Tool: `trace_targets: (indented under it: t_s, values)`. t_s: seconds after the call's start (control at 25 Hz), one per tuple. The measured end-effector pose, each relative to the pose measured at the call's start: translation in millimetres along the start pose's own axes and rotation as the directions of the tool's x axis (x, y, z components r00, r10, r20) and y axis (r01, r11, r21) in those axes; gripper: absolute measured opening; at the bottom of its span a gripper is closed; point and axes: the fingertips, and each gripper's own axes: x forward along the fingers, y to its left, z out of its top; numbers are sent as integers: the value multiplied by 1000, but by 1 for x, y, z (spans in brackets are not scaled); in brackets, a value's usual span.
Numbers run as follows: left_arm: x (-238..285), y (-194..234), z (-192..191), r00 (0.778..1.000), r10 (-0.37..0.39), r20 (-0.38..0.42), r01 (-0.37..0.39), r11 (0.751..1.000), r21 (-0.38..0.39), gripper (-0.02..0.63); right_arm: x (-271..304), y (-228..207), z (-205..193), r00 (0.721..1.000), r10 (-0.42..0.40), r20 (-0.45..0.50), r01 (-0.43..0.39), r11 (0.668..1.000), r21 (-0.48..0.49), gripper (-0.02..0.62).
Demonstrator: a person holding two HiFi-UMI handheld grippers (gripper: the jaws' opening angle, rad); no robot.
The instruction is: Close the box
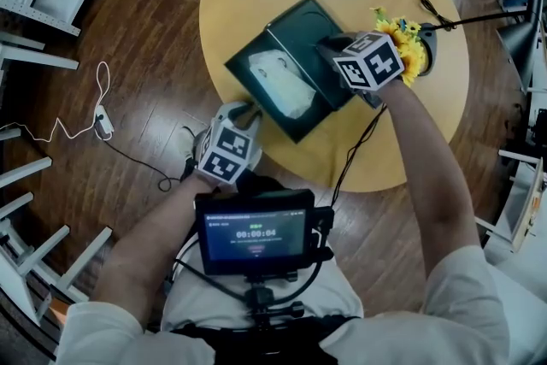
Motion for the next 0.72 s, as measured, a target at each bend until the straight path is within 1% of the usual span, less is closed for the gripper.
trace_targets:
  t_s: [0.16,0.24,0.52,0.64,0.72]
  values:
    - [3,-2,3,1000,-19,4,19,999,-26,64,1,2,1,1000,16,-5,-16,1000,17,5]
    - [7,-2,7,1000,-26,5,26,999,-25,64,2,2,2,1000,20,-6,-20,1000,17,5]
    - [25,-1,24,999,-50,1,50,999,23,64,2,5,1,1000,21,-10,-21,1000,12,5]
    - [35,-1,31,998,-63,-13,64,997,47,64,3,4,1,999,36,-5,-36,999,31,5]
    - [41,-2,34,997,-76,-24,77,996,50,64,3,5,2,999,42,-3,-42,998,40,5]
